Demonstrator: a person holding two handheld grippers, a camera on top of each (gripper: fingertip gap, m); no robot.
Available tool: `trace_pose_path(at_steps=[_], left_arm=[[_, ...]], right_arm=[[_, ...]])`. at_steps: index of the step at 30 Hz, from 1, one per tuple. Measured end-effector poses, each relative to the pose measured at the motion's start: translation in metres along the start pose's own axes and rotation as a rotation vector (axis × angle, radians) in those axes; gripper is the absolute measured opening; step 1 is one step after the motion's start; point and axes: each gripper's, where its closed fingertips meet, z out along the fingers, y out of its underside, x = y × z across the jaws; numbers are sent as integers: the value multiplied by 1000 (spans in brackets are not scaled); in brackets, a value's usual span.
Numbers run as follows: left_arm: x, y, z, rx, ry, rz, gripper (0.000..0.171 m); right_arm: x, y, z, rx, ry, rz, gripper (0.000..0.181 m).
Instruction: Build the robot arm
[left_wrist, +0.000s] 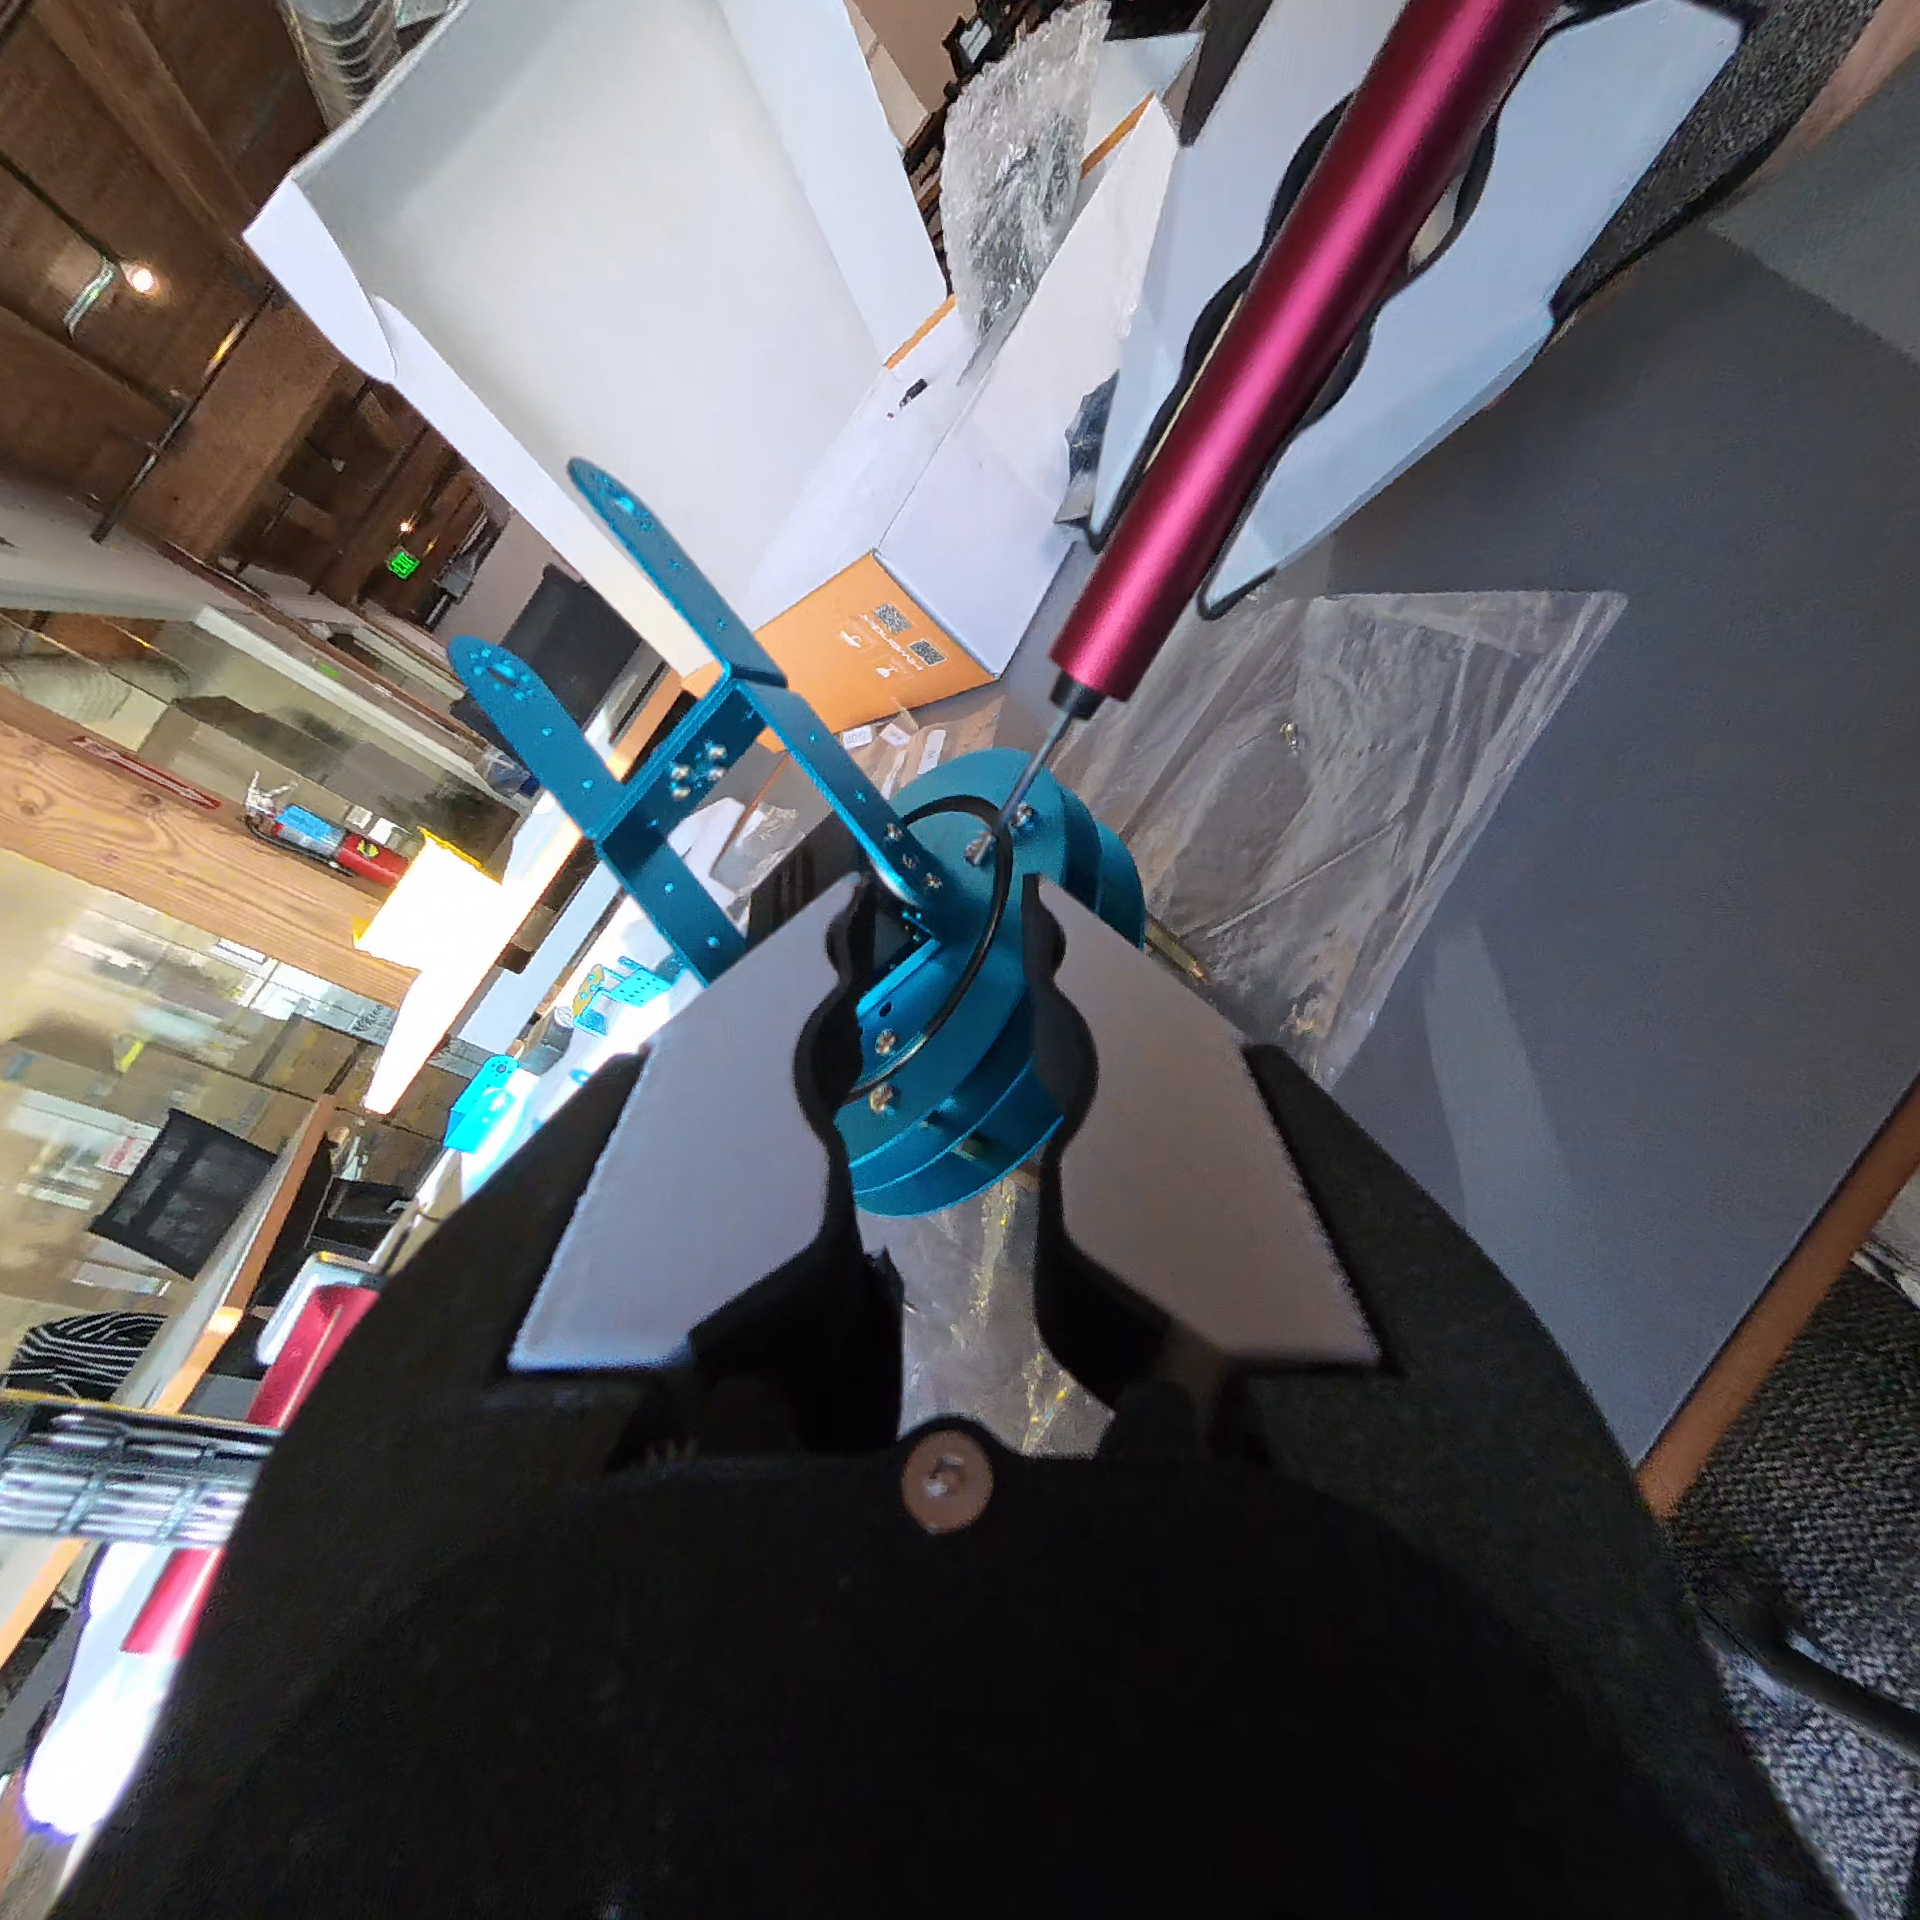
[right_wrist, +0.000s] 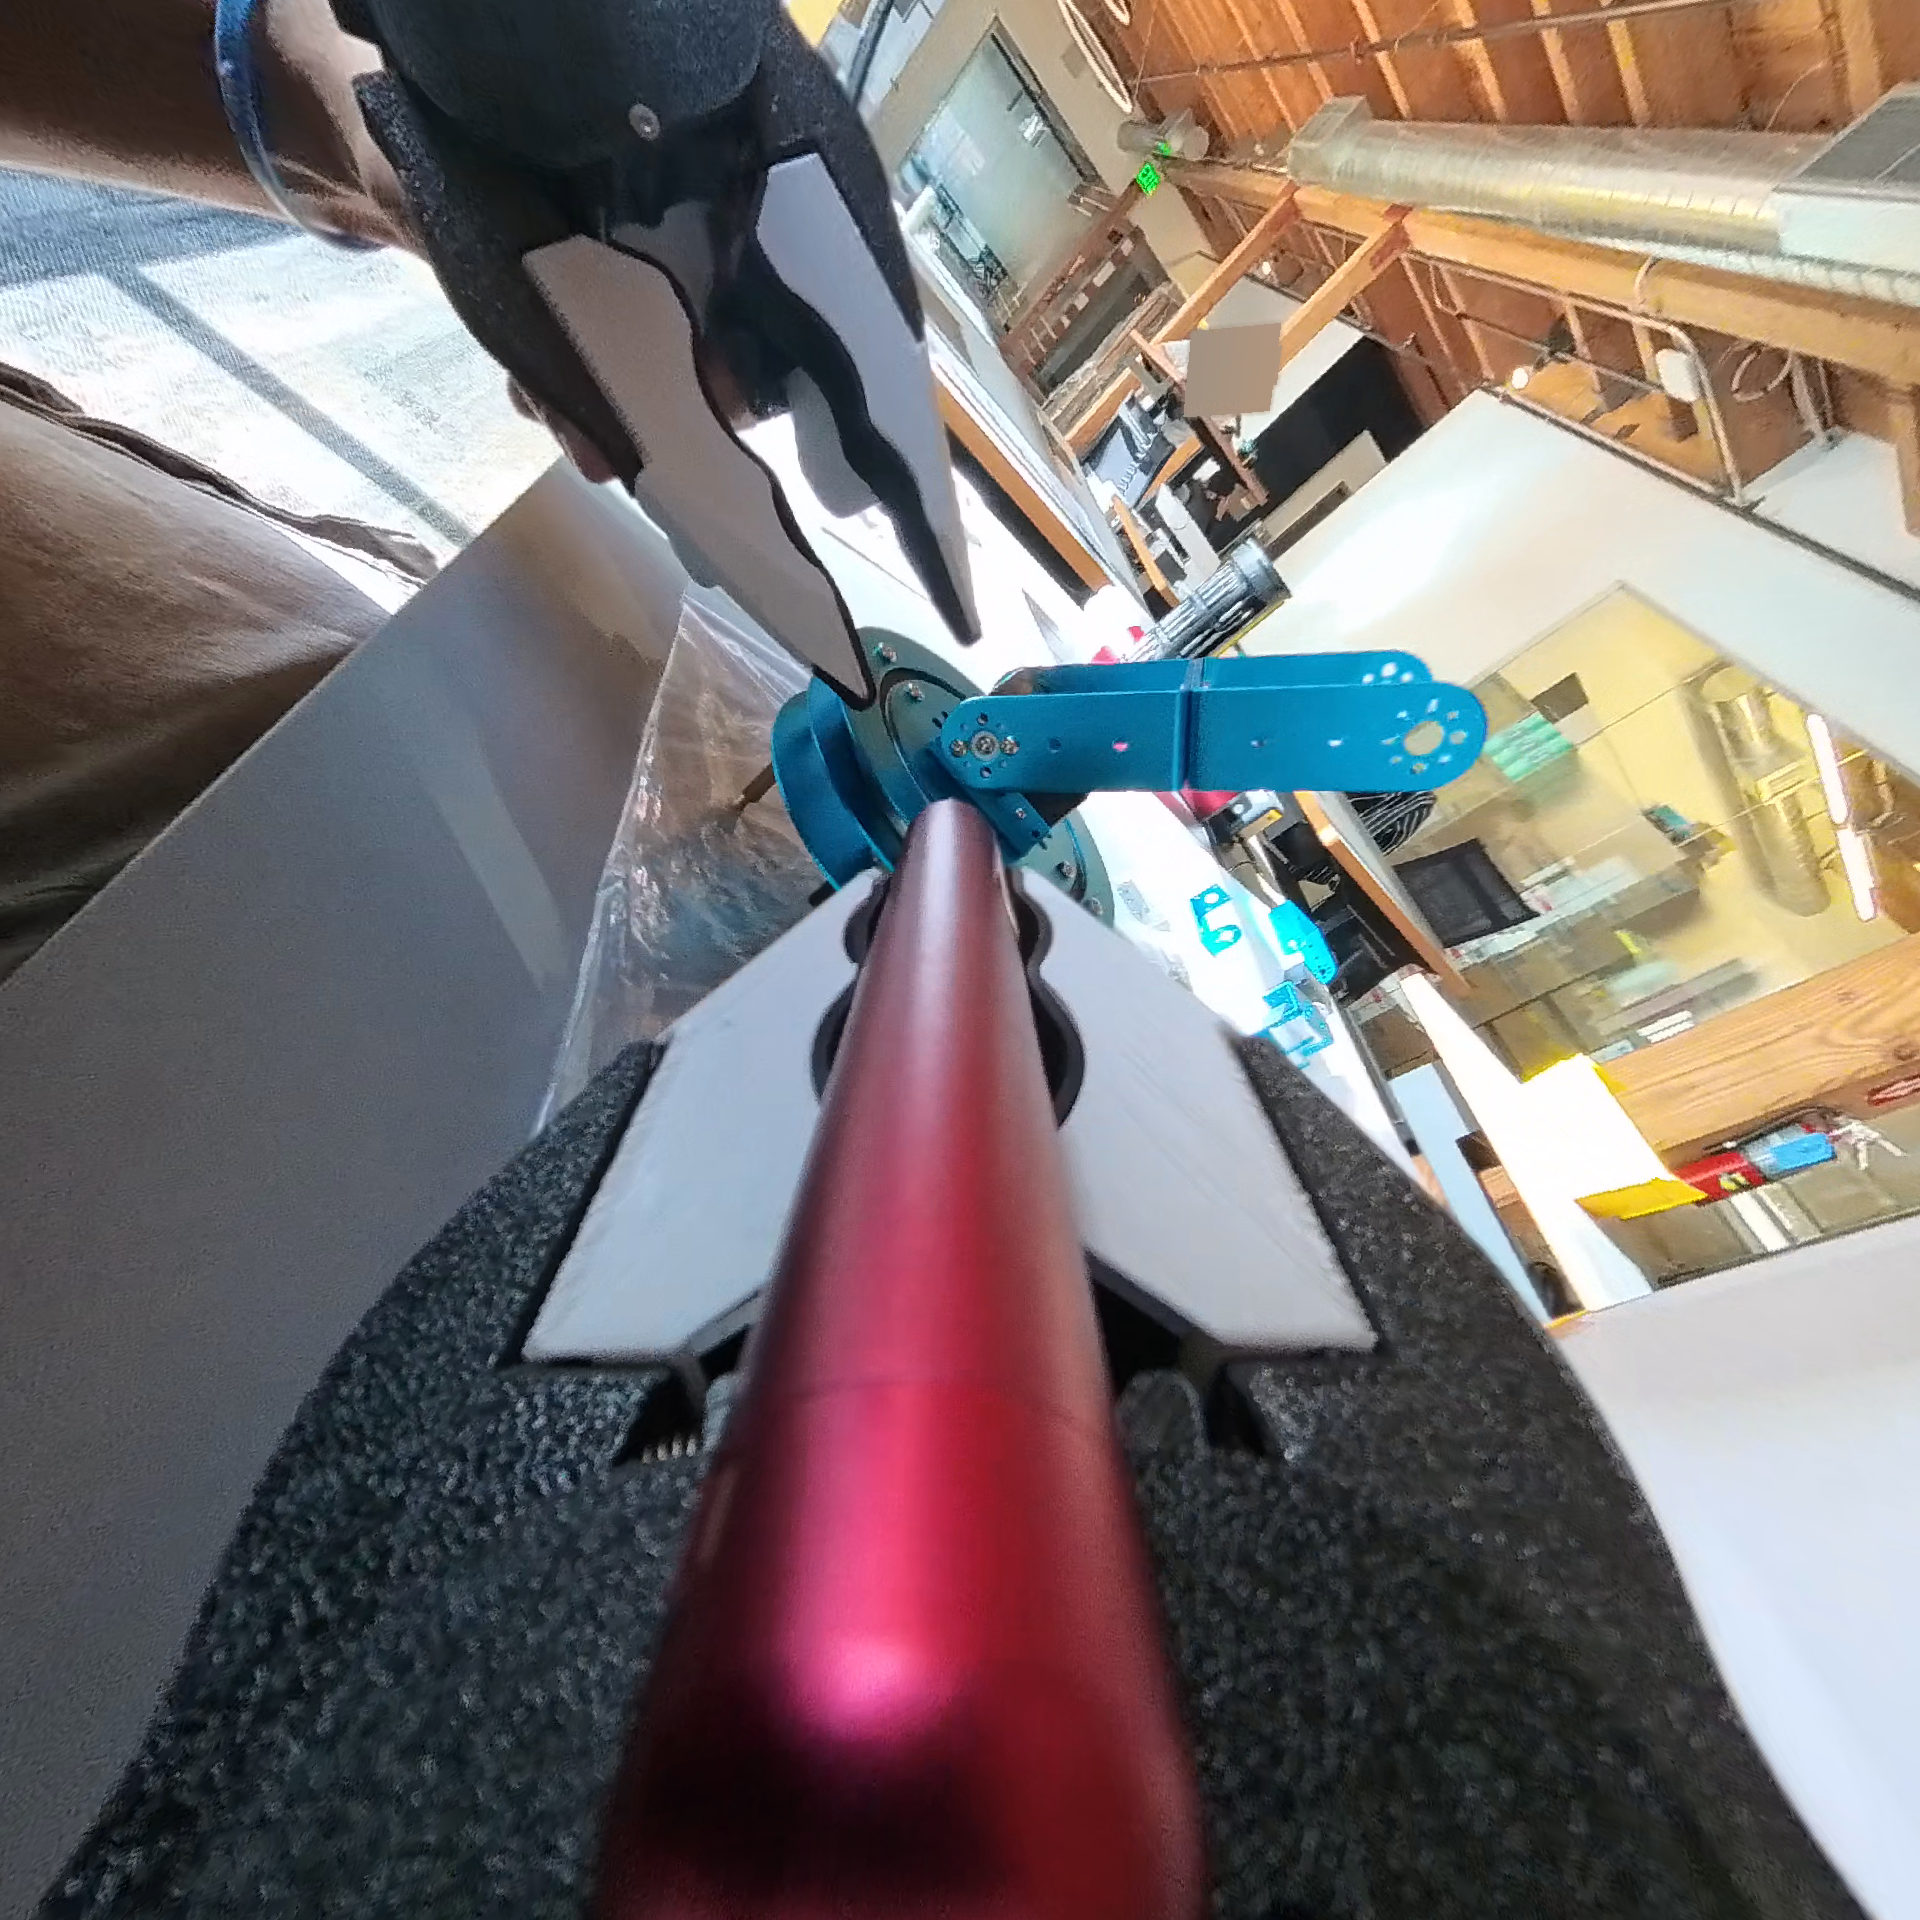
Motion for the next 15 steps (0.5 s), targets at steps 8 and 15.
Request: trace_pose_path(at_steps=[8,15], left_arm=[[-3,4,3,16,15,-66,27],[-22,3,0,66,45,-300,31]], right_arm=[[1,1,2,22,-23,96,22],[1,0,4,24,-12,95,20]])
